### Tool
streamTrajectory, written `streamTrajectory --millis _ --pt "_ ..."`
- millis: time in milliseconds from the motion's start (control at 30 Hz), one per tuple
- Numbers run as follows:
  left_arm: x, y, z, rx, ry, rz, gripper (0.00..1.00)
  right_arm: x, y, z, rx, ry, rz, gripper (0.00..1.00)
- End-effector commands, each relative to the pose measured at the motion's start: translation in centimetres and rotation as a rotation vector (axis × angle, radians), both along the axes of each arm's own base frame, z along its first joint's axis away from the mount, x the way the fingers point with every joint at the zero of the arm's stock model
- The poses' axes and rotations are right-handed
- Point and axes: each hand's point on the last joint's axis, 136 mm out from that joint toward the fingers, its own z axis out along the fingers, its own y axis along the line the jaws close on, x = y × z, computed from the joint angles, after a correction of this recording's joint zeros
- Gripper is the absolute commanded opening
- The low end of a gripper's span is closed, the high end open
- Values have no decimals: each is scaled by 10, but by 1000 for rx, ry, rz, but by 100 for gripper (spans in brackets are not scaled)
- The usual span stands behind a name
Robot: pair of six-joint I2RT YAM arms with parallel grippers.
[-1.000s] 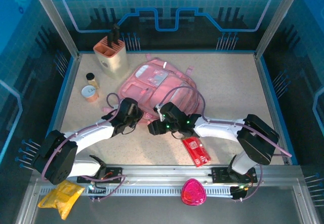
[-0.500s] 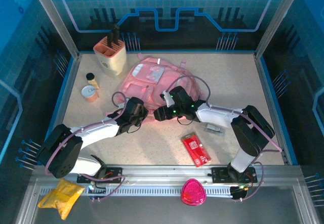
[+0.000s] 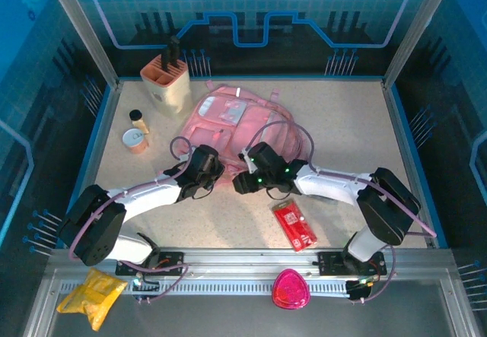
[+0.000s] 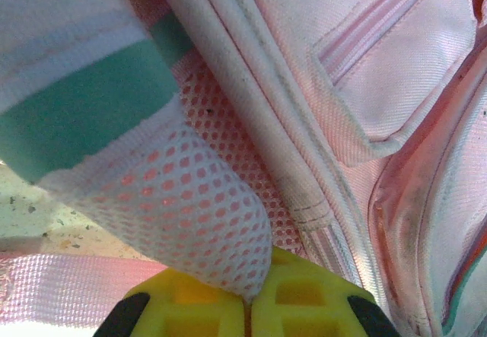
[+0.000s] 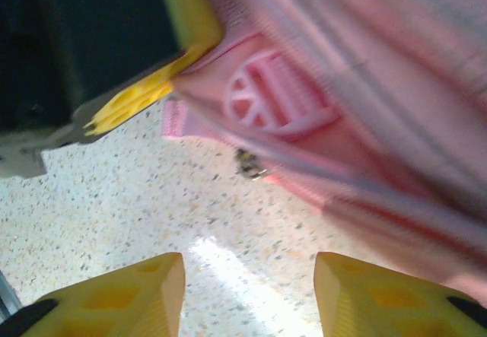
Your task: Pack the student bag
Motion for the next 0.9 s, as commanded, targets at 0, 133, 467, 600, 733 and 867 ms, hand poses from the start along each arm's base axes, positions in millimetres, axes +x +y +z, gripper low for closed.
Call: streamTrajectory --millis 0,133,467,600,733,867 --pt "4 -23 18 -78 -37 -46 0 5 -3 -6 -53 9 -109 45" --pt "3 -25 20 -91 -39 -55 0 15 6 -12 -61 -8 -177 42" --pt "-6 -43 31 -155 -72 -84 0 51 6 -11 -114 -104 -309 47" --pt "-7 -46 34 -159 -80 -96 0 55 -4 -9 -159 -150 -314 41" --pt "-9 -52 37 -158 -89 -104 0 45 -24 -6 -214 -164 -302 33" --pt "-10 -60 35 -168 -89 -116 0 31 -45 -1 -251 -173 -290 31"
